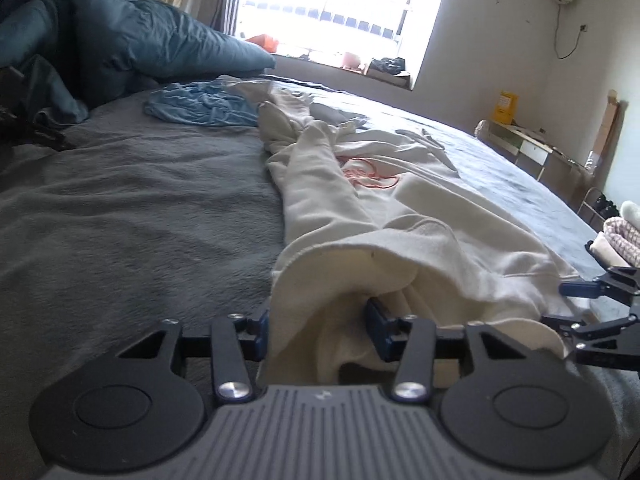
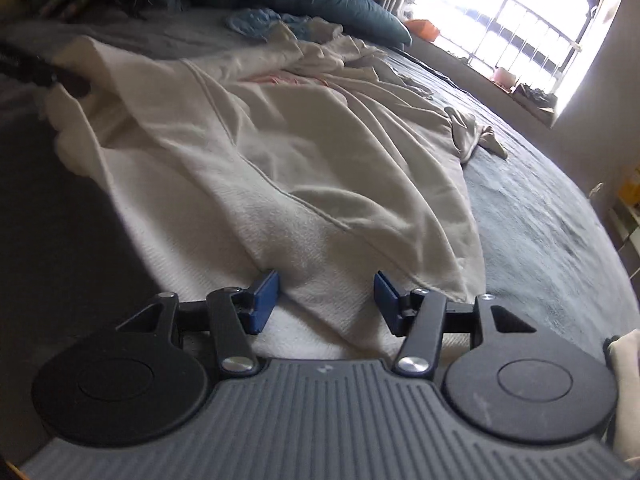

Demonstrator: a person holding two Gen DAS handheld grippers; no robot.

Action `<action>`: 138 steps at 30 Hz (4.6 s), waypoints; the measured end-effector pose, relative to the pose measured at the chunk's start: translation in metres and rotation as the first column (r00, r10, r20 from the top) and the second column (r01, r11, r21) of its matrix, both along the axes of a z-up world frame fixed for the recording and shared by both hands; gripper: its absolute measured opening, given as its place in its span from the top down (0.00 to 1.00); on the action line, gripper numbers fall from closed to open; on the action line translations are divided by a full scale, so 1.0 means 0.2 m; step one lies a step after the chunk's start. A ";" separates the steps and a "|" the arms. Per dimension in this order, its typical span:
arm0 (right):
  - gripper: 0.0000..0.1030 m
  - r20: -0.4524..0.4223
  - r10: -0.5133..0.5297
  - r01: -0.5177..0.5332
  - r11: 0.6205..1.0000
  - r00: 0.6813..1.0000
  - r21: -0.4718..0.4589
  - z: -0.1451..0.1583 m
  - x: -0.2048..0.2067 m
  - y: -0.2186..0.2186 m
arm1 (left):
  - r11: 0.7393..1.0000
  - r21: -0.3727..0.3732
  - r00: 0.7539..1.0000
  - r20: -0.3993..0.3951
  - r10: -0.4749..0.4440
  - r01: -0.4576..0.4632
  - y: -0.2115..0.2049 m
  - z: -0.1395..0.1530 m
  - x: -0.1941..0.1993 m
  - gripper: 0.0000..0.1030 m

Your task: Fold clothes

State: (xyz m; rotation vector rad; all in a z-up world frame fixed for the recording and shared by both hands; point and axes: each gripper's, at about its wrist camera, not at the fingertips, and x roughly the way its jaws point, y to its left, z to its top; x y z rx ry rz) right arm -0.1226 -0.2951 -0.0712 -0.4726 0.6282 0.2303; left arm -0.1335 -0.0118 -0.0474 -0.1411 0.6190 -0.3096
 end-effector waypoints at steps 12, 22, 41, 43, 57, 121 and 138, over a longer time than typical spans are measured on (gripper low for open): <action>0.77 0.066 -0.305 0.304 0.952 0.950 0.029 -0.02 0.03 -0.18 | 1.000 0.015 0.999 0.047 -0.020 0.019 -0.07 -0.01 0.01 0.80; 0.97 0.229 -0.452 0.395 0.883 0.862 0.254 0.25 -0.28 -0.32 | 0.997 0.082 0.986 0.166 -0.029 0.016 -0.06 0.18 -0.24 0.90; 0.97 -0.017 -0.512 0.434 0.709 0.859 0.556 0.19 -0.96 -0.33 | 0.987 0.130 0.993 0.057 -0.103 0.095 0.20 0.18 -0.70 0.89; 0.95 -0.086 -0.494 0.463 0.720 0.865 0.518 0.10 -0.91 -0.34 | 0.987 0.103 0.993 -0.022 -0.120 0.122 0.23 0.12 -0.67 0.80; 0.73 -0.068 -0.429 0.334 0.585 0.901 0.739 0.37 -0.87 -0.64 | 0.957 0.234 0.973 0.112 -0.202 0.172 0.18 0.45 -0.23 0.51; 0.46 -0.038 0.030 -0.006 0.856 0.999 0.517 0.35 0.81 -0.10 | 0.993 0.107 0.997 -0.049 -0.054 0.059 0.06 0.18 1.28 0.60; 0.32 -0.312 0.258 -0.196 0.956 0.915 0.217 0.04 1.98 0.02 | 0.848 0.361 0.918 -0.064 -0.392 0.388 -0.01 -0.01 1.56 0.58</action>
